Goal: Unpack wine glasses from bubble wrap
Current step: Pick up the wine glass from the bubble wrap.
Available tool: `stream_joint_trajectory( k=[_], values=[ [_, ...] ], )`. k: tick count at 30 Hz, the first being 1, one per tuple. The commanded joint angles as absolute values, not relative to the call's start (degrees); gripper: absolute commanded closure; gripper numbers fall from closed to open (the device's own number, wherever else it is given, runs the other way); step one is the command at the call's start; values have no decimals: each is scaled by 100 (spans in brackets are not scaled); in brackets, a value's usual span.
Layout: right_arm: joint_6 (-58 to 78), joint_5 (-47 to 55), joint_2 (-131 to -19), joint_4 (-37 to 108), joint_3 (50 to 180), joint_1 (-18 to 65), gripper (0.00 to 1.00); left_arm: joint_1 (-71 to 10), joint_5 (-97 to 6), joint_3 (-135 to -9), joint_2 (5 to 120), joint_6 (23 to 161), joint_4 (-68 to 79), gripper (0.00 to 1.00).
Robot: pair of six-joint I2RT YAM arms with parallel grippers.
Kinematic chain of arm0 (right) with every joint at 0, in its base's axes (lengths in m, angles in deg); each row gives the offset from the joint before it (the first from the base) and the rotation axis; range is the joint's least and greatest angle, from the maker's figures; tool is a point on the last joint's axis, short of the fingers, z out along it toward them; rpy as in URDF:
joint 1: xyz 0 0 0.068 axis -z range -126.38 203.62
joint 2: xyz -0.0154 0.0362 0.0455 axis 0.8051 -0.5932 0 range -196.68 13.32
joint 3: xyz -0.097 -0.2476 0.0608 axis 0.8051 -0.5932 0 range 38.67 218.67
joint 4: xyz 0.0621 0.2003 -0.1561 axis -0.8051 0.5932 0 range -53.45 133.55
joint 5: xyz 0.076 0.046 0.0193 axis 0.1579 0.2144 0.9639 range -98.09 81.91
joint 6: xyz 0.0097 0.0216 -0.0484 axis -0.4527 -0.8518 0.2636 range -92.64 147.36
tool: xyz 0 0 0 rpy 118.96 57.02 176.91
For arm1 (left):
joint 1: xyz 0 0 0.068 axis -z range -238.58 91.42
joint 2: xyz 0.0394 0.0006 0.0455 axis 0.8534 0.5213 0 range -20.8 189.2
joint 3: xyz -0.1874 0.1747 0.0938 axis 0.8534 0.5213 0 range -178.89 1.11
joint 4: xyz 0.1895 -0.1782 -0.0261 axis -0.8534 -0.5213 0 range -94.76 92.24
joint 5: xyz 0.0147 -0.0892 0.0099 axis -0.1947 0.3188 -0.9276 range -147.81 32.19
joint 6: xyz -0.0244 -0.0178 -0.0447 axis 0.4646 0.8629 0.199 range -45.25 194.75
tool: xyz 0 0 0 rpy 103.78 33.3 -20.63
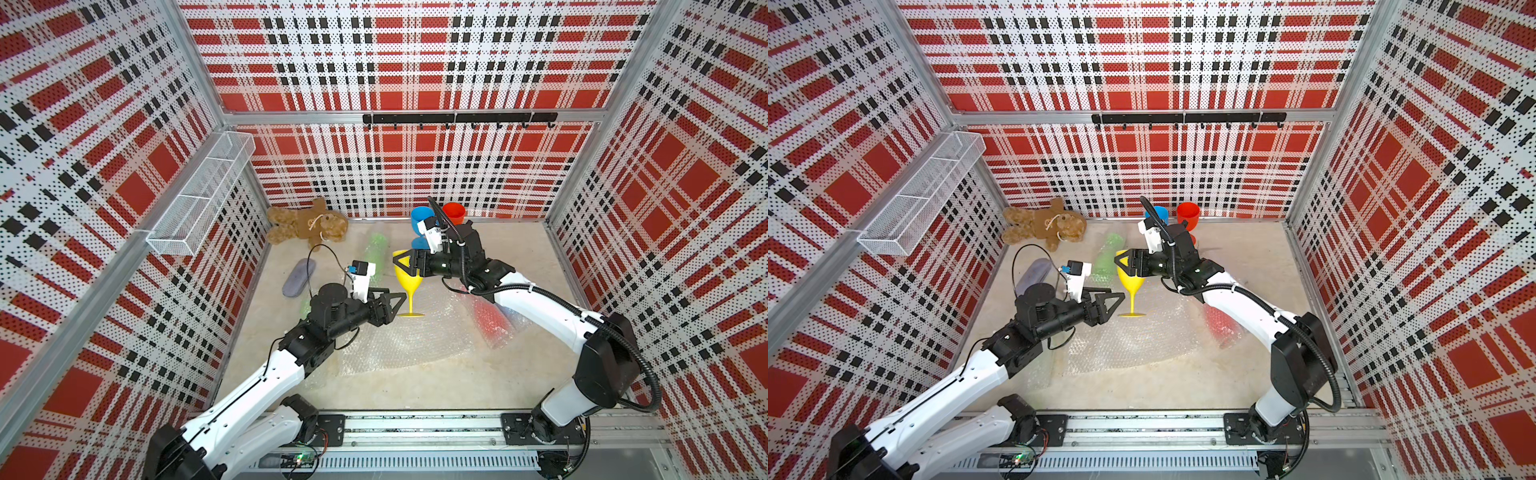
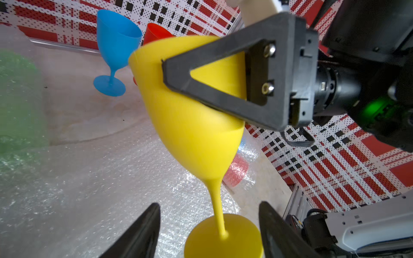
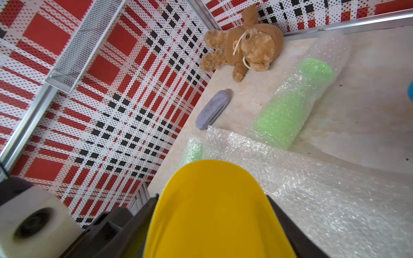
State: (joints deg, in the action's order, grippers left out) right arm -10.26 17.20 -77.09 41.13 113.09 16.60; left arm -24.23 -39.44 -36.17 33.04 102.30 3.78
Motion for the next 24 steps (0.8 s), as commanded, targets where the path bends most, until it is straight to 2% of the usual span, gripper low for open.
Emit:
stream_joint_trajectory(
  k=[1,9,14,19,24],
  values=[
    [-1176,1881,-7346,3685,11279,1617,31,-2278,-3744,-3703,3542,10055,470,30],
    [-1162,1681,-7025,3411,11005,1445,31,-1964,-3789,-4062,4038,9939,346,37],
    [-1316,1644,-6883,2922,10665,1315,30,-1964,-3856,-4150,4090,9901,458,51],
    [-1266,1493,-6777,2807,10567,1205,30,-1965,-3683,-4160,4124,9861,531,71],
    [-1260,1347,-6640,2606,10405,1186,27,-1964,-3703,-4137,4057,9780,545,82]
  ],
)
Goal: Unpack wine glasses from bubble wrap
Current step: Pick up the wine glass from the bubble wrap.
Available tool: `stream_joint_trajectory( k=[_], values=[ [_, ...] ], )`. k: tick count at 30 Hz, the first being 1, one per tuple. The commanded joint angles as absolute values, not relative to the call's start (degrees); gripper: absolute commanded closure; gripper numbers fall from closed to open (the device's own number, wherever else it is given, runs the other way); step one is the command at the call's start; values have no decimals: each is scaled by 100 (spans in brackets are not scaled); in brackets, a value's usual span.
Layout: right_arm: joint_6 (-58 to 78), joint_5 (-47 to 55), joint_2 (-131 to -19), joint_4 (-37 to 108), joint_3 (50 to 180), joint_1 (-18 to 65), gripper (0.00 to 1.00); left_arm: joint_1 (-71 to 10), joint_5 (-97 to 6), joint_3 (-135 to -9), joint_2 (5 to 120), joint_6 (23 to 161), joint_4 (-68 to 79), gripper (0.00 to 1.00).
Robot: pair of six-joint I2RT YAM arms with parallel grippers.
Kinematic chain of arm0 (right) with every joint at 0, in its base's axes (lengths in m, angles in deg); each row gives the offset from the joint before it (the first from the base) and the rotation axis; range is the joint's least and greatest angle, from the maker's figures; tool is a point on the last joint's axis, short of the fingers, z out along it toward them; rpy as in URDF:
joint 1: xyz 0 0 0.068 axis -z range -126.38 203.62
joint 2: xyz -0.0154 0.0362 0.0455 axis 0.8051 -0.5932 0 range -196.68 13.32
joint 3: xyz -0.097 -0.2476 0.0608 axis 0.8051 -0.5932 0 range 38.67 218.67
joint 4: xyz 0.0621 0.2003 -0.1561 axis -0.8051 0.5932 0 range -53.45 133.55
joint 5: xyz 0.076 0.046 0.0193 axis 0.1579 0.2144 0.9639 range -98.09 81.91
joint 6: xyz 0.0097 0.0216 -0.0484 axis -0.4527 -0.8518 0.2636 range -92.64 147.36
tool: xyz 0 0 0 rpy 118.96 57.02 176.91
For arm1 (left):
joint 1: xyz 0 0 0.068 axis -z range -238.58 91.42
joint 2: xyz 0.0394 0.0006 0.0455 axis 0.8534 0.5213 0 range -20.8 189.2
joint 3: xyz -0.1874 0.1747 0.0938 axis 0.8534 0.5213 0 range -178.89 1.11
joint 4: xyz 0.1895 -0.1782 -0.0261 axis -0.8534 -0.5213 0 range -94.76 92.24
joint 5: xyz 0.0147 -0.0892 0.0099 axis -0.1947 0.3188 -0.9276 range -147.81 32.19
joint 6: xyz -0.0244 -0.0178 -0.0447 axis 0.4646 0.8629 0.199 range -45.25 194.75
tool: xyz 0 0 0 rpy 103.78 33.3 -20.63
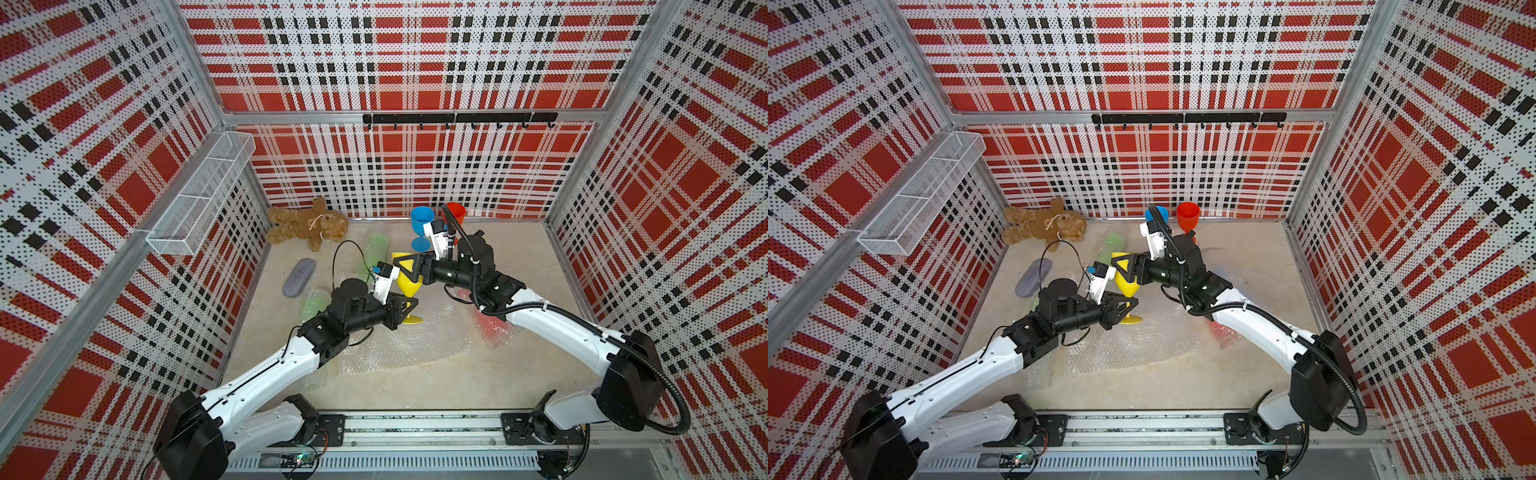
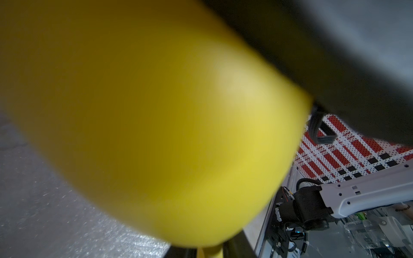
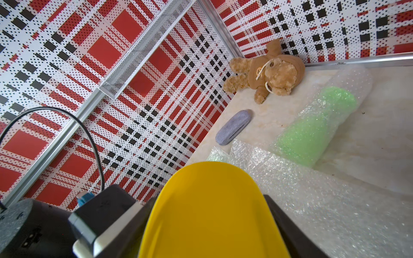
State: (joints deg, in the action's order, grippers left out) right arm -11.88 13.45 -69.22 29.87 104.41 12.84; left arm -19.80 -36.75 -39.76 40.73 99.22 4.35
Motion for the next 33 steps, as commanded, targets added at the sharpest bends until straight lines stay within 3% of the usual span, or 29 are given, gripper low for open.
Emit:
stream_joint_trajectory(
  k=[1,8,12,20,24,28,31,33],
  values=[
    [-1246,1355,-6652,2601,10404,1186,26,-1960,-3727,-4143,4029,9750,543,83],
    [-968,1557,-6765,3262,10758,1192,13,-1965,-4091,-4300,3923,9252,210,87],
    [-623,1850,-6894,4194,11231,1273,10,-1939,-4369,-4378,3907,8940,-58,87],
    [36,2728,-7223,5731,11987,1503,15,-1749,-4873,-4379,3777,8441,-263,87],
    [-36,2708,-7203,5660,12002,1544,23,-1638,-5047,-4367,3806,8345,-306,87],
    [-229,2665,-7210,5471,11989,1551,24,-1446,-5275,-4335,3811,8251,-334,87],
    [-279,2748,-7296,5548,12048,1556,26,-1385,-5445,-4343,3815,8199,-382,81],
    [-308,2762,-7283,5537,12010,1556,27,-1376,-5530,-4345,3787,8205,-400,70]
  ],
)
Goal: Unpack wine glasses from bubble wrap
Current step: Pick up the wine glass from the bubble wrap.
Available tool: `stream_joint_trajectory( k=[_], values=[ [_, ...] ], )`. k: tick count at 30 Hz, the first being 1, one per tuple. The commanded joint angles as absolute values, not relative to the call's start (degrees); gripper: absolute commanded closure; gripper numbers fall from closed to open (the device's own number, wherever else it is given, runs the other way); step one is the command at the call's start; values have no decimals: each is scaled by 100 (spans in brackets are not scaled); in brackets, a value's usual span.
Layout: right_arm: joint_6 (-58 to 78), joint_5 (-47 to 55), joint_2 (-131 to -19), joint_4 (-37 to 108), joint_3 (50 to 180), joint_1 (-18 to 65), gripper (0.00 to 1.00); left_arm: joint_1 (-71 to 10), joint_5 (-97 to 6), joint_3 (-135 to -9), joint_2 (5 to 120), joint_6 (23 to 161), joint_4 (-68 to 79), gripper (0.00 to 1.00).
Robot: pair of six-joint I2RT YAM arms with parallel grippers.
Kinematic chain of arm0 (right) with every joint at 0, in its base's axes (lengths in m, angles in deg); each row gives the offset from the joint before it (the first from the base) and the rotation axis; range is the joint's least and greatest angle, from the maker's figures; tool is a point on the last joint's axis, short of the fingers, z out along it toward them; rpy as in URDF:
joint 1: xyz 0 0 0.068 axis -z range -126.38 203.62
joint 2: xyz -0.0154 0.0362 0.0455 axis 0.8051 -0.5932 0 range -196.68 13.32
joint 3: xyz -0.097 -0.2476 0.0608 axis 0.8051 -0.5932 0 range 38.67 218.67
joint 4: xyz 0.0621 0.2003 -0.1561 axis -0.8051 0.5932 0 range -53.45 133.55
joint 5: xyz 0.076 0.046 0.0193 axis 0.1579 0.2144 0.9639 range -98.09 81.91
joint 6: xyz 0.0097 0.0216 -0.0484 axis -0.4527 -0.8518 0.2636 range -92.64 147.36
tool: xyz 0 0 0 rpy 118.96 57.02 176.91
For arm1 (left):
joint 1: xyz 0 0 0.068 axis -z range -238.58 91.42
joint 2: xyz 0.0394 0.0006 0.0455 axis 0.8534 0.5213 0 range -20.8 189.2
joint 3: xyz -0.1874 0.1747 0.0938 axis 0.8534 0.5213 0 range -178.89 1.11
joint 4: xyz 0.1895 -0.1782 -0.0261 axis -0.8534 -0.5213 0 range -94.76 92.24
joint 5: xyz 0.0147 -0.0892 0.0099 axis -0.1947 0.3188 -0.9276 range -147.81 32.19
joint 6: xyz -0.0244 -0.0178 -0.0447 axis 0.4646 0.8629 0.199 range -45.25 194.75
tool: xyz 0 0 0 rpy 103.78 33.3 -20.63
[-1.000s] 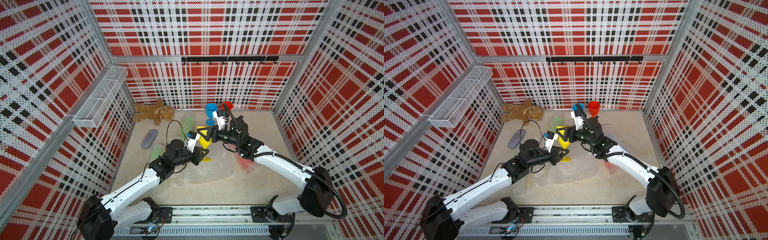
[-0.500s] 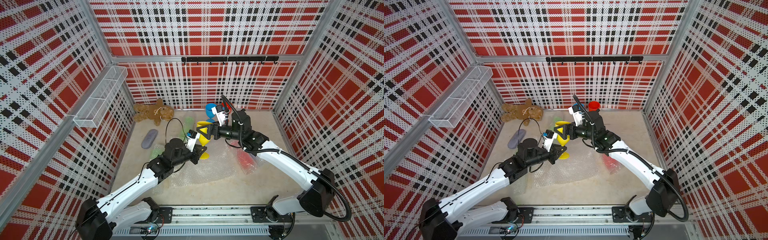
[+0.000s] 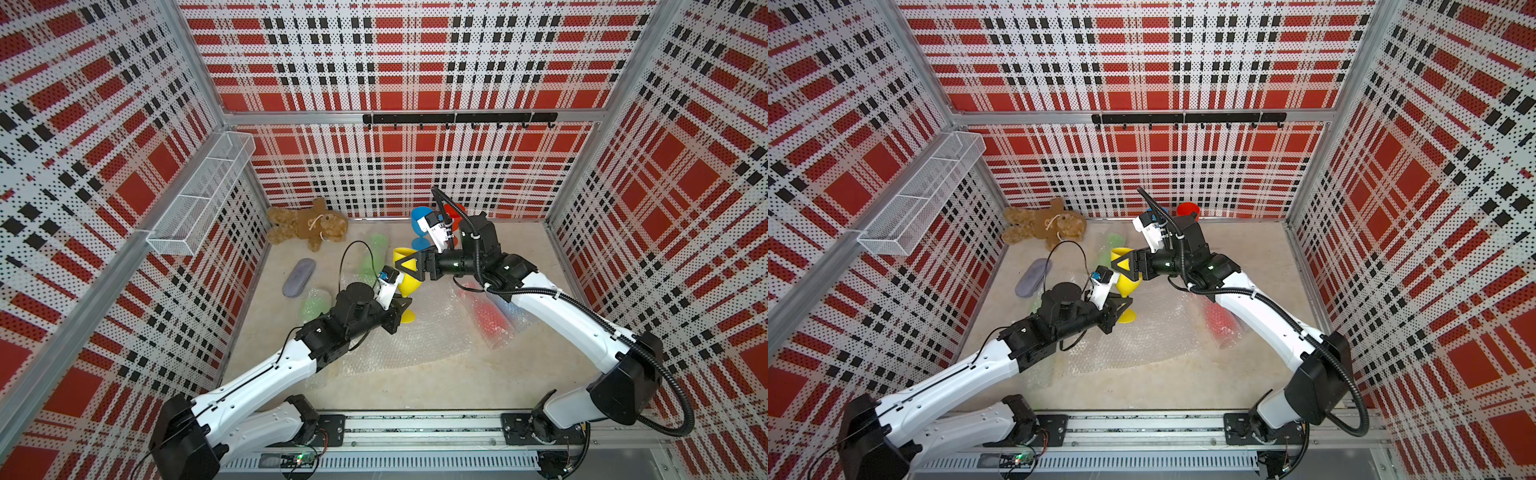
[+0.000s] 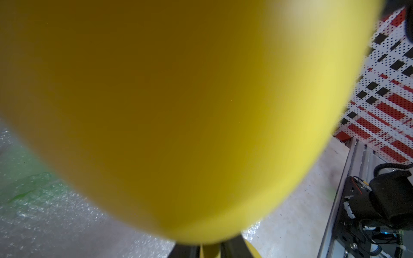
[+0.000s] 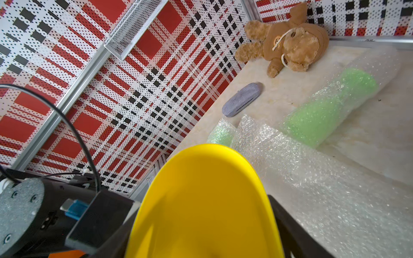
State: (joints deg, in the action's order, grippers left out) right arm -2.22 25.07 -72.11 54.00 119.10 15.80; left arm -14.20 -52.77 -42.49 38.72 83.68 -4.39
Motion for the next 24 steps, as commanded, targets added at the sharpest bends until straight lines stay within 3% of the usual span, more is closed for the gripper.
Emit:
stream_joint_trajectory(
  k=[1,4,8,14,24],
  values=[
    [-321,2738,-7258,5502,11961,1554,27,-1376,-5576,-4348,3778,8208,-401,62],
    [-360,2647,-7127,5341,11804,1556,28,-1376,-5750,-4350,3719,8233,-400,42],
    [-393,2495,-6917,4998,11532,1590,29,-1393,-5927,-4327,3618,8298,-365,32],
    [-99,1658,-6560,4812,11162,1744,27,-1519,-6208,-4375,3503,8486,-445,27],
    [1448,-771,-5939,3616,10041,2120,26,-2112,-7114,-4232,3021,8626,-436,26]
  ],
)
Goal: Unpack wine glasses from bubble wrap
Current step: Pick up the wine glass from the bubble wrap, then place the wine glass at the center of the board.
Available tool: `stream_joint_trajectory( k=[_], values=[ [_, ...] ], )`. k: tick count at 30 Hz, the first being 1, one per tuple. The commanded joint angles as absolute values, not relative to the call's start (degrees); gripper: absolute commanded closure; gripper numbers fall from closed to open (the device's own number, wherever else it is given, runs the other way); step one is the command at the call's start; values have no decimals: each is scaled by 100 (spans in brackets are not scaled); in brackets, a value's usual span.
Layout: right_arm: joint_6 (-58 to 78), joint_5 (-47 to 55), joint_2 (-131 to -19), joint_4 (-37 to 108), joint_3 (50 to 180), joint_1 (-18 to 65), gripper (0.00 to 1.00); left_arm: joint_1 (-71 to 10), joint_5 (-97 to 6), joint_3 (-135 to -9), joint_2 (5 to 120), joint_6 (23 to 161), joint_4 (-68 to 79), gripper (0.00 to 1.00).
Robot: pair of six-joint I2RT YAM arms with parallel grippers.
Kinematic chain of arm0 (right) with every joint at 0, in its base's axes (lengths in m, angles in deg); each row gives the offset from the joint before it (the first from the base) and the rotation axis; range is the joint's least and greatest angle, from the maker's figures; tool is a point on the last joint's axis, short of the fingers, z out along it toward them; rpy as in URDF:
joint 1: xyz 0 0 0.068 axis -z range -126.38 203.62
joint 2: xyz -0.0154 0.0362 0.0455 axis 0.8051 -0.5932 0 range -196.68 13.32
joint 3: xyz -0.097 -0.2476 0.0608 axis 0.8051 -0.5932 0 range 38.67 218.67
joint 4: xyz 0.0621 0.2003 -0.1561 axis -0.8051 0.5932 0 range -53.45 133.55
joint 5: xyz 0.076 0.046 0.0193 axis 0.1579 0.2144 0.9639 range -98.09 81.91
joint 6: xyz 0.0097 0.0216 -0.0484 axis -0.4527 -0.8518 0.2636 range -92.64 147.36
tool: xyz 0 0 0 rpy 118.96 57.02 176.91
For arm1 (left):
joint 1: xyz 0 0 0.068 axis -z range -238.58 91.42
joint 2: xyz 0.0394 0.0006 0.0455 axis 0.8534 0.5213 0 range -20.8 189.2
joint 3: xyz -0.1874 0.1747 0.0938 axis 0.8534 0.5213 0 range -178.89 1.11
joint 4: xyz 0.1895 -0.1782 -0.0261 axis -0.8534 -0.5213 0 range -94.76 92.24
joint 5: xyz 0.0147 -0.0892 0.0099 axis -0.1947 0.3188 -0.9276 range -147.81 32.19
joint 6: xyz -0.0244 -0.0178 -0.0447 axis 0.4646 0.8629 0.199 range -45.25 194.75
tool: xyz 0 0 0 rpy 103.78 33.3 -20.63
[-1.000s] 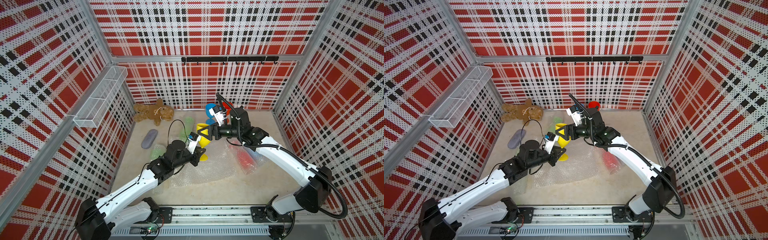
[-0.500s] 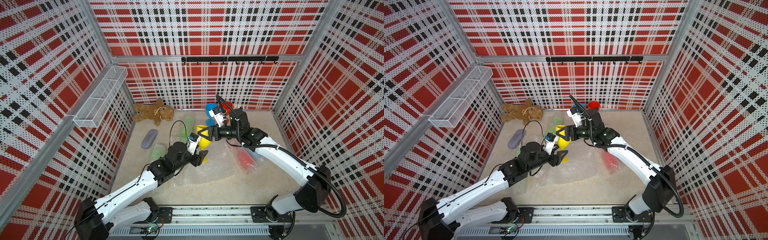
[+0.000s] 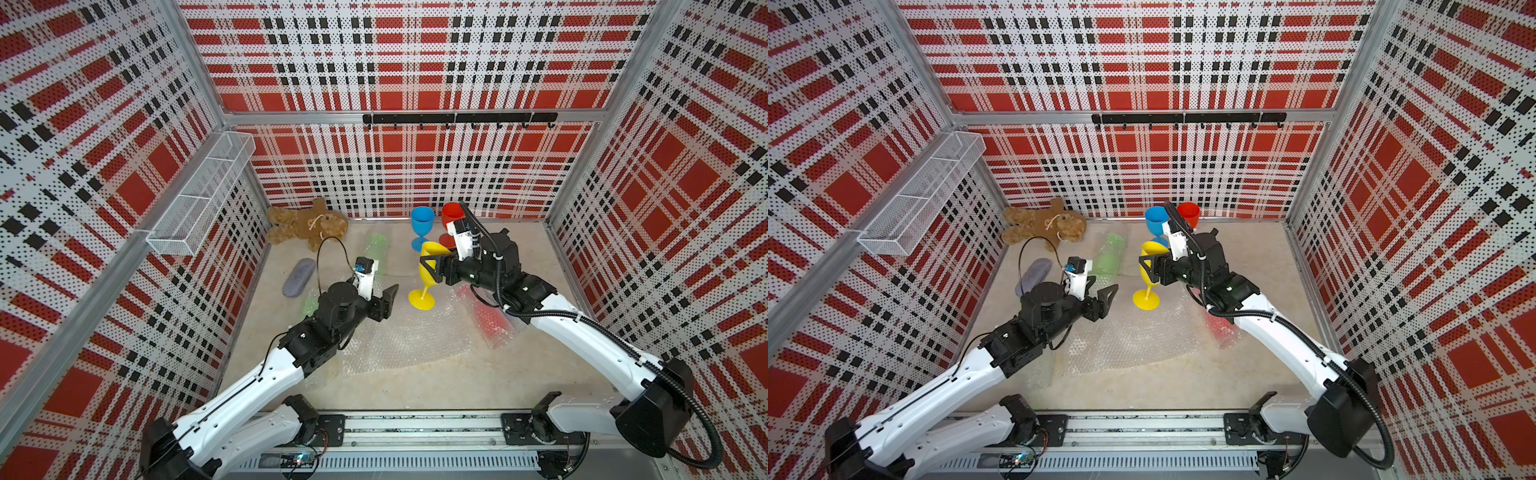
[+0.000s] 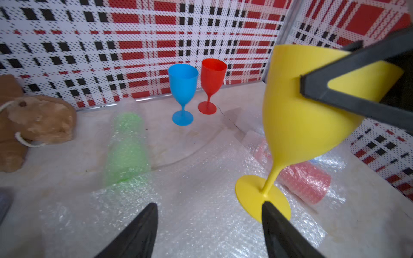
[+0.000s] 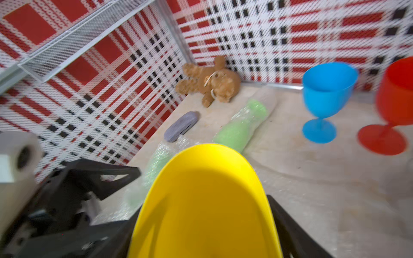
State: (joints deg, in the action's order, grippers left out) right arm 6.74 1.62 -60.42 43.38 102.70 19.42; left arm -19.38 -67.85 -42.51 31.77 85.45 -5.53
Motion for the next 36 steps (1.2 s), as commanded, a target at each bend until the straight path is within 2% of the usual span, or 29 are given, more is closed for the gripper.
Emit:
stream_joint_trajectory(
  k=[1,6,14,23,29,36],
  values=[
    [1690,-1026,-5924,3298,9861,2202,26,-2206,-7069,-4159,2987,8652,-374,26],
    [2691,-1398,-6132,1525,9120,2852,26,-2421,-6840,-3913,2937,8721,-128,26],
    [2535,-921,-7360,-20,9186,4226,24,-2536,-6695,-3775,2929,8766,21,26],
    [2639,-612,-9102,-41,10779,4781,24,-2559,-6621,-3746,3064,8767,71,26],
    [2631,-190,-10319,612,12120,4927,24,-2622,-6498,-3735,3216,8770,110,26],
    [2421,-53,-11092,880,12697,4929,24,-2738,-6408,-3730,3289,8793,135,26]
  ],
)
